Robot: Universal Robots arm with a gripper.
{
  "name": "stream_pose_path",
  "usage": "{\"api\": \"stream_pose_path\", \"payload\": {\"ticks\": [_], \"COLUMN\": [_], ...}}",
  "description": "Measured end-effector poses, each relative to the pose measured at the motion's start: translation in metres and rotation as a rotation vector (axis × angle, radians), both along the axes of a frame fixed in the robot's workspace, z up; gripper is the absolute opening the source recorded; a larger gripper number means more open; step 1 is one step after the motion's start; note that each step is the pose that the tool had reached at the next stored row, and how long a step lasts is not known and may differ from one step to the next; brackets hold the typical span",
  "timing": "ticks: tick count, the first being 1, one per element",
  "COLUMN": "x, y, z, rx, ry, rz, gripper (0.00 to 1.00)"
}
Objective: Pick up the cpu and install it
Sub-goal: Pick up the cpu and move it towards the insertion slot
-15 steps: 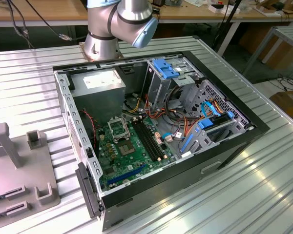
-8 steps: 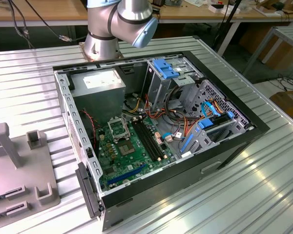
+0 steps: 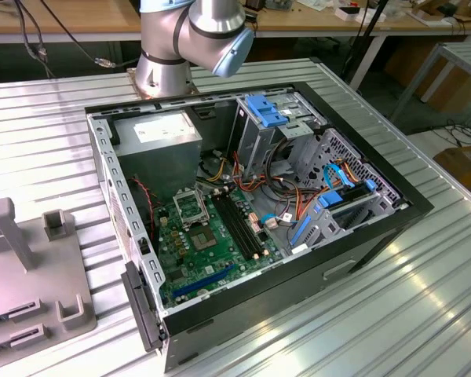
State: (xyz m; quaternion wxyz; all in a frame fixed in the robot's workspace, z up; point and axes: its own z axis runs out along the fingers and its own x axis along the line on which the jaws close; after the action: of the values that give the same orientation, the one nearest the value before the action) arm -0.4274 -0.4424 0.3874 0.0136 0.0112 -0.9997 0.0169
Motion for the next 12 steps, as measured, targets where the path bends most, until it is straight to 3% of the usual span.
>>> {"api": "stream_pose_path", "payload": {"ticks": [12], "x": [0.0042], "y": [0.0], "z": [-0.0015], "rx": [0.0001], "ry": [-0.0003], "rz": [0.0], "gripper": [0.47]}}
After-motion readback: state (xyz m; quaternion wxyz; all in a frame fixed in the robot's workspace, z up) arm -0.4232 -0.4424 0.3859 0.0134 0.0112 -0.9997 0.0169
